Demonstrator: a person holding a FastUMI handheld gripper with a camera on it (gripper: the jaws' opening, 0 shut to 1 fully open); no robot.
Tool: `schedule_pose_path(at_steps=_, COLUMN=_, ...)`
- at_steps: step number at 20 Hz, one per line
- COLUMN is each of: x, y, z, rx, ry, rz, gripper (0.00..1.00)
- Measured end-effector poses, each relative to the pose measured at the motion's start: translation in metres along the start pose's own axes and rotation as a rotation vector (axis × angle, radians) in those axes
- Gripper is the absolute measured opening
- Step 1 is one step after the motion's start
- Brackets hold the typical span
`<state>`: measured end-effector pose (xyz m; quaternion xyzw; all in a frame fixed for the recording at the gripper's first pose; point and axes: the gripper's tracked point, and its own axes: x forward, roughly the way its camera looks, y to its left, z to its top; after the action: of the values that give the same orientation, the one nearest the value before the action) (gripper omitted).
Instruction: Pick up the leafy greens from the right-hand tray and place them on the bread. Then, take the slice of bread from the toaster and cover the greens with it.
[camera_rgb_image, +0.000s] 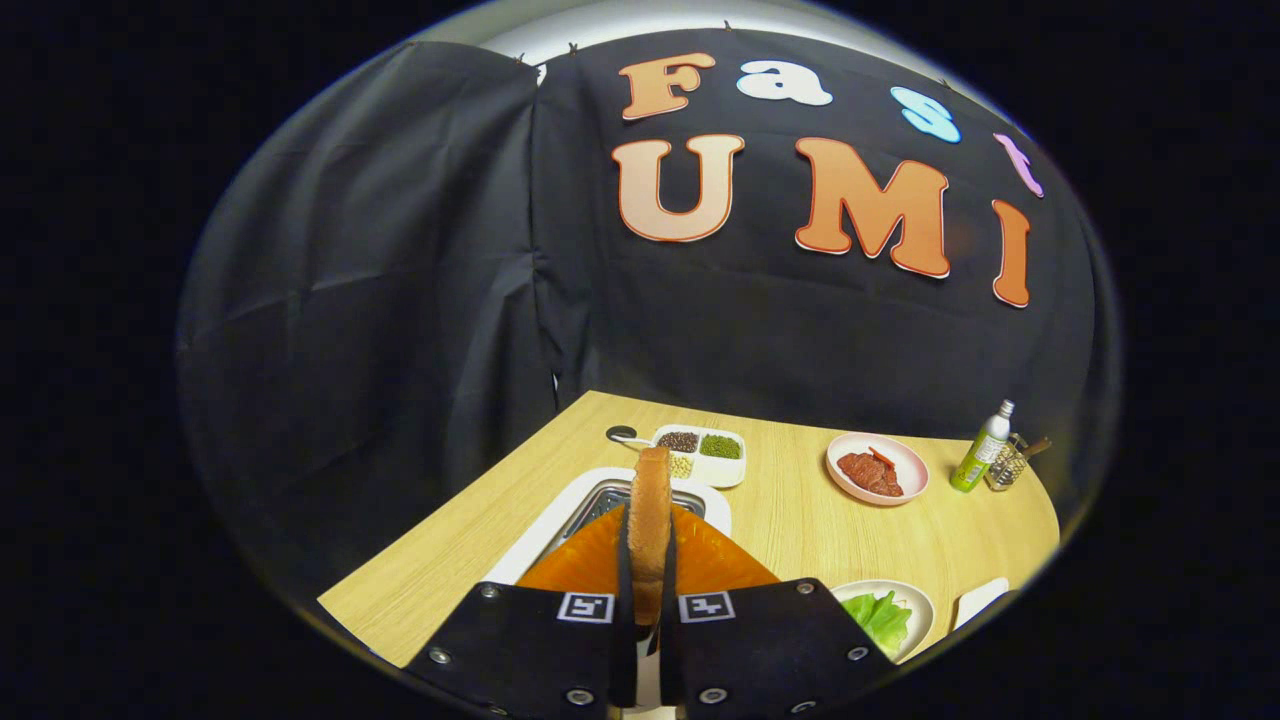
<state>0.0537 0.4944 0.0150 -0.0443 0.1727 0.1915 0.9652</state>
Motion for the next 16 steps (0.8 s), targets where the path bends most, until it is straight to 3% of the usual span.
schedule_pose_path(at_steps=8, x=-0.028, y=-0.017, z=0.046, rx=0.049, ry=-0.095, rz=0.009, gripper=0.09)
schedule_pose_path(at_steps=16, x=-0.042, y=-0.047, z=0.028, rx=0.031, ry=-0.076, rz=-0.003, gripper=0.09)
